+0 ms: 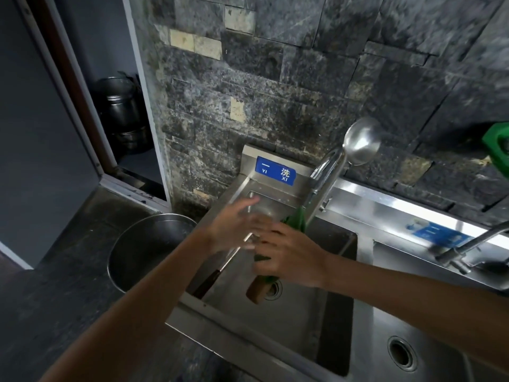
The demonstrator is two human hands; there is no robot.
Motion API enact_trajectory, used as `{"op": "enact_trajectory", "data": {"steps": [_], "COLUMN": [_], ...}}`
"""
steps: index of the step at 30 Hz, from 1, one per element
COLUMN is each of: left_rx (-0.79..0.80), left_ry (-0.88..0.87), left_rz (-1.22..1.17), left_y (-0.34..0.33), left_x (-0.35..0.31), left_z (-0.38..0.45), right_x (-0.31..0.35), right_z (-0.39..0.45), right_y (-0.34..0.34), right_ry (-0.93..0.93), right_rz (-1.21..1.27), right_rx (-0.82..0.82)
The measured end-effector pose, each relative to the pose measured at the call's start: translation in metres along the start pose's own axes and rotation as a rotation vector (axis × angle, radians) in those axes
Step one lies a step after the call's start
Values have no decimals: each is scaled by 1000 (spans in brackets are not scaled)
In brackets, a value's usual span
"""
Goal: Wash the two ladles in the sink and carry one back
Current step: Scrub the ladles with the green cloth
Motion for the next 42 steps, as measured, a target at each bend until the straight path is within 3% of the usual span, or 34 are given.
{"op": "enact_trajectory", "data": {"steps": [2, 5, 7, 11, 17, 19, 22, 23, 26, 29, 32, 35, 38, 42], "left_rx": [-11, -24, 3, -6, 37, 59, 31, 7, -53, -92, -156, -243, -278, -264], "left_ry": [-17, -71, -81, -137, -261, -295, -336, -354, -386, -392, -401, -417, -464, -462], "left_rz": [257, 190, 119, 24, -385, -438, -480, -464, -362, -327, -318, -226, 24, 29], "left_y": [-33, -63, -68, -63, -62, -59, -57, -56, -61, -67, -69, -62, -53, -57], "left_x": [-8, -15, -18, -19, -38, -40, -41, -39, -34, -32, -31, -23, -7, 16], "left_z": [17, 37, 41, 53, 52, 51, 49, 48, 47, 51, 55, 51, 44, 49], "right_x": [10, 22, 23, 31, 50, 56, 70, 77, 90, 89, 82, 67, 38, -23], "right_z": [7, 13, 15, 11, -32, -36, -38, -38, -40, -52, -77, -108, -123, -94], "right_y": [1, 6, 10, 9, 1, 3, 4, 6, -4, -8, -7, -7, -2, 28], "right_ry": [67, 129, 100, -119, -437, -640, -1173, -1236, -1279, -1195, -1130, -1298, -1542, -1443], "right_rz": [28, -27, -60, -32, 166, 340, 880, 938, 1155, 1335, 1536, 1696, 1574, 1088], "right_rx": [27, 119, 94, -168, -487, -560, -632, -637, -572, -447, -467, -552, -698, -757]}}
Point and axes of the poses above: each hand's wrist, its own z-axis towards the middle knuckle, its own y-axis out of the back of the hand, x = y × z, the point moved 2 cm from there along z, towards the middle knuckle, and after that the axes turned 7 degrees about -z, right-handed, at the moved point
